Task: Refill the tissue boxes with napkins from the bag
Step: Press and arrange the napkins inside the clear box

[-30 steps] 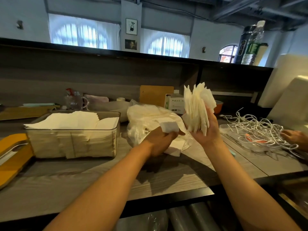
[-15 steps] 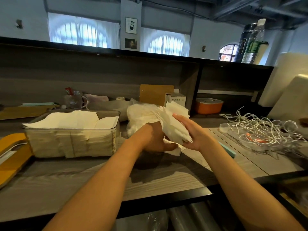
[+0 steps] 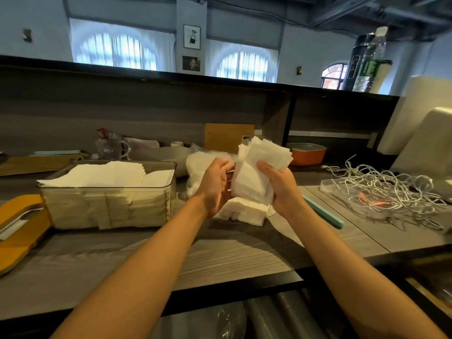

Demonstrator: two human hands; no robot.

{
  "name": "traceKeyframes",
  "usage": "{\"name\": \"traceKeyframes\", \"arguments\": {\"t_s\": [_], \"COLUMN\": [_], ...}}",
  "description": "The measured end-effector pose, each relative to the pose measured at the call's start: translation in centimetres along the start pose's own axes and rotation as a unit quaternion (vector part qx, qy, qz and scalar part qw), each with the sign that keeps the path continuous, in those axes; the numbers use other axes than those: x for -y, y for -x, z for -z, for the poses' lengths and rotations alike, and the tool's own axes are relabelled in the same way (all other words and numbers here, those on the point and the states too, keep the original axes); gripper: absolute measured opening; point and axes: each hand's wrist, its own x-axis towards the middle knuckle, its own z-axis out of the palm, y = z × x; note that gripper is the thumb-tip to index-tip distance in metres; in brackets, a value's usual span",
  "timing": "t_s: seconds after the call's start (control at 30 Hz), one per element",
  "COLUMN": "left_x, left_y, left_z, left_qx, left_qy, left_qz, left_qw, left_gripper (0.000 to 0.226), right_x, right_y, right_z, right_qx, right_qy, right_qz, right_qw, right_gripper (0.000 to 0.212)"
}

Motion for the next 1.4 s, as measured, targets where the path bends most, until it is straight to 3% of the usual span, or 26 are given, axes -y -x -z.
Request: {"name": "traceKeyframes", "arguments": {"t_s": [0.13, 0.2, 0.33, 0.4, 0.53, 0.7, 0.83, 0.93, 1.0, 1.17, 1.33, 1.4], "left_x": [1.9, 2.5, 2.4, 2.2, 2.1, 1.5, 1.5, 1.7, 1.8, 1.9, 1.8, 2.0], "left_y": [-0.6, -0.6, 0.6, 1.6, 3.6, 5.9, 7.1, 7.9, 8.6, 9.0, 7.9, 7.1], "left_z": [-0.3, -0.3, 0.7, 1.3, 2.6, 4.0, 4.5, 5.0, 5.2, 5.1, 4.5, 3.9], "left_qx": [0.006, -0.010, 0.004, 0.028, 0.033, -0.042, -0.102, -0.110, -0.087, -0.082, -0.117, -0.156], "left_qy": [-0.131, -0.157, -0.166, -0.176, -0.189, -0.171, -0.171, -0.316, -0.379, -0.443, -0.385, -0.358], "left_qz": [-0.035, -0.044, -0.057, -0.053, -0.077, -0.102, -0.118, -0.138, -0.137, -0.155, -0.174, -0.180], "left_qw": [0.991, 0.987, 0.984, 0.983, 0.978, 0.979, 0.973, 0.932, 0.911, 0.879, 0.899, 0.903], "left_gripper": [0.032, 0.043, 0.055, 0.064, 0.068, 0.082, 0.050, 0.065, 0.072, 0.067, 0.052, 0.043], "right_x": [-1.0, -1.1, -0.7, -0.6, -0.6, -0.8, -1.3, -1.5, -1.5, -1.4, -1.2, -1.6], "right_y": [0.5, 0.8, 1.7, 2.3, 4.4, 6.9, 8.3, 9.0, 9.3, 9.3, 8.4, 8.0], "right_z": [-0.9, -1.4, -1.2, -0.5, -0.5, -1.9, -3.0, -2.8, -2.6, -2.8, -4.2, -5.0], "right_qx": [-0.014, -0.012, -0.023, 0.019, 0.060, 0.067, 0.041, 0.007, 0.011, 0.056, -0.049, -0.089], "right_qy": [0.062, 0.065, 0.011, -0.018, -0.023, -0.022, -0.006, 0.173, 0.233, 0.207, 0.125, 0.103], "right_qz": [-0.012, -0.040, 0.002, 0.014, 0.022, 0.059, 0.027, 0.055, 0.061, 0.001, -0.002, 0.003], "right_qw": [0.998, 0.997, 1.000, 1.000, 0.998, 0.996, 0.999, 0.983, 0.970, 0.977, 0.991, 0.991], "right_gripper": [0.046, 0.048, 0.075, 0.066, 0.067, 0.053, 0.036, 0.025, 0.027, 0.058, 0.023, 0.021]}}
